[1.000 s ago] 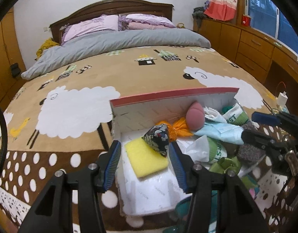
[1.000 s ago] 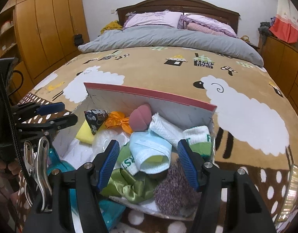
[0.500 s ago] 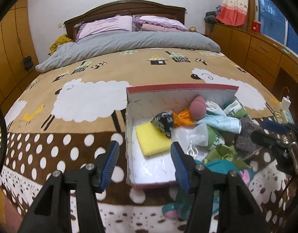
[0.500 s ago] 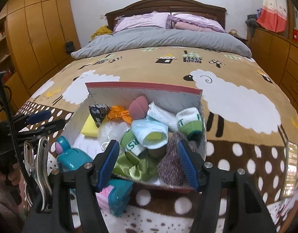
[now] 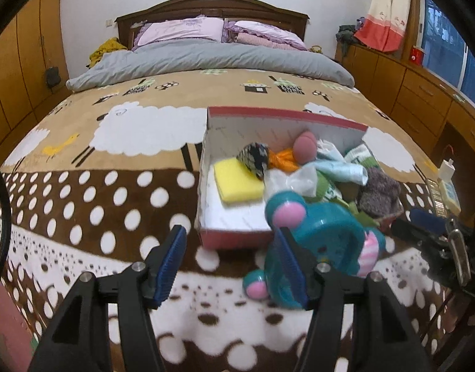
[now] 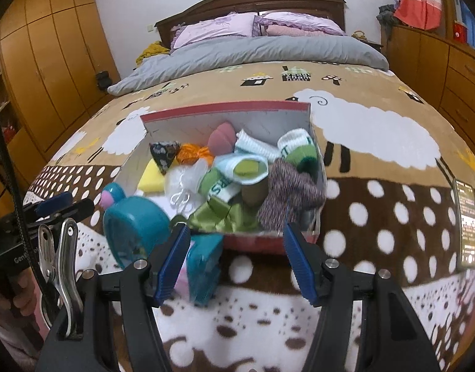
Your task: Organize soft objects
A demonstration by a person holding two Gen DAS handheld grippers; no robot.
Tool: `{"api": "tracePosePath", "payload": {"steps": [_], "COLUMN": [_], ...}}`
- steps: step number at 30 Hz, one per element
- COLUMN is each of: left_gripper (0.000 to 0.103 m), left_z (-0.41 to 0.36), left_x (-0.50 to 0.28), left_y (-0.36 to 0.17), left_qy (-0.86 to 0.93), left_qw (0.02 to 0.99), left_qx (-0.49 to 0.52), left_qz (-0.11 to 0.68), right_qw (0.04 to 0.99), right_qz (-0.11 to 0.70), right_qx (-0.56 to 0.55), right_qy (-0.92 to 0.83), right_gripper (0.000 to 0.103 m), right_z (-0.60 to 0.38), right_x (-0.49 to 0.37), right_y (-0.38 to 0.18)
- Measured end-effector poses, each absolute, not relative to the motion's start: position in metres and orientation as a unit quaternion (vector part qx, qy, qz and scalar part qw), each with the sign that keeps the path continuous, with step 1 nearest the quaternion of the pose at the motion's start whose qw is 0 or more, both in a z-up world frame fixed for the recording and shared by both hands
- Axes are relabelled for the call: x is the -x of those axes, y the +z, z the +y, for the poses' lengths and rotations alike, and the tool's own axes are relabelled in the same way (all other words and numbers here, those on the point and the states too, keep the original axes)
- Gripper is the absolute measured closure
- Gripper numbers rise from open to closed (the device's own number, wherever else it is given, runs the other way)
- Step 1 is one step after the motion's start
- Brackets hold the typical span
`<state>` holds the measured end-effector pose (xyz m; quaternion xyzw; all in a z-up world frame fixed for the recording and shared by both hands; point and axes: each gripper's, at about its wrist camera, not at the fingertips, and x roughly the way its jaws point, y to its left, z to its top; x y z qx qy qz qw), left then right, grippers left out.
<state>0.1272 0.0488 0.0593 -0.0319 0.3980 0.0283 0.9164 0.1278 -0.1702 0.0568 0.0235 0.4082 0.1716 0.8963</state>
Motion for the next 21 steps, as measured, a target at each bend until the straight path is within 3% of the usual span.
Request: {"api": "tracePosePath", "payload": {"steps": [21], "left_gripper": [0.04], "left_z": [0.022], "left_x": [-0.087], "left_y": [0.023], "left_qy": [0.007], "left_qw": [0.9], "left_qx": [0.056], "left_qz": [0.431], "right_qw": [0.897], "right_qz": [0.414], "right_qx": [-0.04], "right_qy": [0.149], "right_gripper": [0.039], "right_z": [-0.166], "right_x": [-0.072], "right_y": [0.034]}}
